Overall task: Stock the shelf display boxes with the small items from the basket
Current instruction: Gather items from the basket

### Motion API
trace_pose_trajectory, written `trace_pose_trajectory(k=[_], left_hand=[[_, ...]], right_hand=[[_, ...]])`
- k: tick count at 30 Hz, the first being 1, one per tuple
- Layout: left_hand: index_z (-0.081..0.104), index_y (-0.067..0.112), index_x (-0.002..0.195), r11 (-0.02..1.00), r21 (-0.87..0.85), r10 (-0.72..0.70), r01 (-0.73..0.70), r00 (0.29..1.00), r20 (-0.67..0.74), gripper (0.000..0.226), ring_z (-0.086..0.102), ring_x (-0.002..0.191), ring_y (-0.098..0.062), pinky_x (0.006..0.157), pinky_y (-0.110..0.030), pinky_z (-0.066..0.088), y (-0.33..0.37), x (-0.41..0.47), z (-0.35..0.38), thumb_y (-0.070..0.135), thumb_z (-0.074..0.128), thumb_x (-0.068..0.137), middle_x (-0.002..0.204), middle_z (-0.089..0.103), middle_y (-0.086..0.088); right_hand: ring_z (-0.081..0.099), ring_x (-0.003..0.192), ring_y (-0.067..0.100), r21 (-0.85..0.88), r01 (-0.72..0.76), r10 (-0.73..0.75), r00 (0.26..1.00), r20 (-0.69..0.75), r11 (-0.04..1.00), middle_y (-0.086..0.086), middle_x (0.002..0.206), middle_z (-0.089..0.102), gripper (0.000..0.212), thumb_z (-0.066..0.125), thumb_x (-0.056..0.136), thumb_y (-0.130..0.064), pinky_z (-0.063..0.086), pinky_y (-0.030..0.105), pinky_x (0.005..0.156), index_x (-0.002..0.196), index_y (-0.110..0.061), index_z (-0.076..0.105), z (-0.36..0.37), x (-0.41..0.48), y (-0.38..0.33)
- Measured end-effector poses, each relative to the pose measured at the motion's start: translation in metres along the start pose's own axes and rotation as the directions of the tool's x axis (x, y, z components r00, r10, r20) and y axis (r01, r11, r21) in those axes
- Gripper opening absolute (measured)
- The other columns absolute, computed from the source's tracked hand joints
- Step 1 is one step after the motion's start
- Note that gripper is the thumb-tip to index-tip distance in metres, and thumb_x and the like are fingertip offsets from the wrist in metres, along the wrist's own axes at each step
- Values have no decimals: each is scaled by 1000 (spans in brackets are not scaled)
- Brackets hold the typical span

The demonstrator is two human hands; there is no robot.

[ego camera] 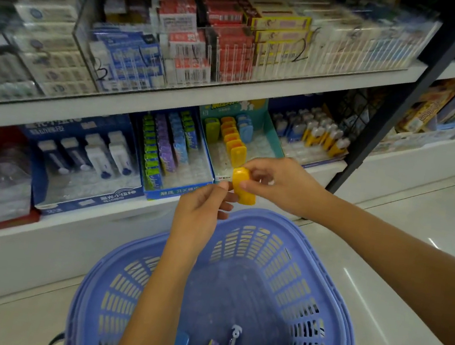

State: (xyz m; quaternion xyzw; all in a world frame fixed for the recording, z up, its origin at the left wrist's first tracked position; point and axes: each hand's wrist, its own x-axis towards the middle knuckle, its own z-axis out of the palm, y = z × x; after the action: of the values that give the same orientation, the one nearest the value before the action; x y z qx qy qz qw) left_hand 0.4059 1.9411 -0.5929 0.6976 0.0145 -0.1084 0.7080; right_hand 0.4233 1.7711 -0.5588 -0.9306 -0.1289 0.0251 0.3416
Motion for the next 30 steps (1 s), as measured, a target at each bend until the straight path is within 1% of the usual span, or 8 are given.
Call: trace_pose_trajectory(k=[2,5,9,14,19,23,27,30], left_hand=[[69,35,83,998,44,53,-54,998,16,21,63,70,-2,66,-17,53,0,2,-1,25,55,95,74,71,12],[66,31,84,987,106,115,-118,993,31,10,64,68,-2,63,-17,54,-2,3,2,23,65,88,74,69,11],[68,17,80,995,29,96,-95,994,-60,5,64,55,-4,54,-14,50,-8,6,9,21,71,82,63,69,7],[68,12,96,998,-34,51,-53,996,-76,11,68,72,-10,68,-21,55,-17,15,17,15,69,85,82,73,-1],[57,14,126,785,518,356,-340,932,73,34,50,117,-12,98,-16,35,-19,25,23,15,57,92,128,56,-1],[42,12,140,576,748,322,-332,932,165,52,30,133,-19,108,-24,25,-22,35,19,10,56,90,143,40,-2],[31,13,146,489,811,263,-322,941,215,59,18,141,-22,117,-28,13,-31,35,15,19,55,93,150,30,-1],[27,13,148,479,809,268,-342,934,236,64,17,142,-22,118,-28,5,-33,35,13,20,57,92,151,28,-1]], right_hand=[[60,76,23,290,-146,133,989,64,946,19,88,69,15,62,90,-18,50,38,78,101,-9,66,-2,3,3],[65,79,16,560,-189,141,982,129,807,7,87,68,14,56,93,-15,55,34,78,105,-13,63,2,6,5],[69,79,8,514,-207,138,976,170,832,-2,91,65,20,54,95,-23,58,24,67,114,-28,55,10,10,4],[69,71,6,645,-253,267,960,77,722,8,89,69,17,67,84,-6,57,19,65,97,-15,62,1,17,10],[63,72,6,87,-141,157,962,-225,986,6,104,67,22,50,97,-20,50,11,63,117,-20,61,-20,31,21],[56,65,13,-225,-117,65,972,-224,967,0,83,62,36,69,84,-30,46,26,61,114,-15,56,-25,40,19],[59,105,22,-423,30,-58,997,-53,906,9,119,63,40,65,87,-29,45,36,92,124,-16,61,-20,53,11],[52,112,25,-543,77,-62,997,46,836,11,131,47,42,56,93,-26,38,28,94,134,-19,53,-11,58,11]])
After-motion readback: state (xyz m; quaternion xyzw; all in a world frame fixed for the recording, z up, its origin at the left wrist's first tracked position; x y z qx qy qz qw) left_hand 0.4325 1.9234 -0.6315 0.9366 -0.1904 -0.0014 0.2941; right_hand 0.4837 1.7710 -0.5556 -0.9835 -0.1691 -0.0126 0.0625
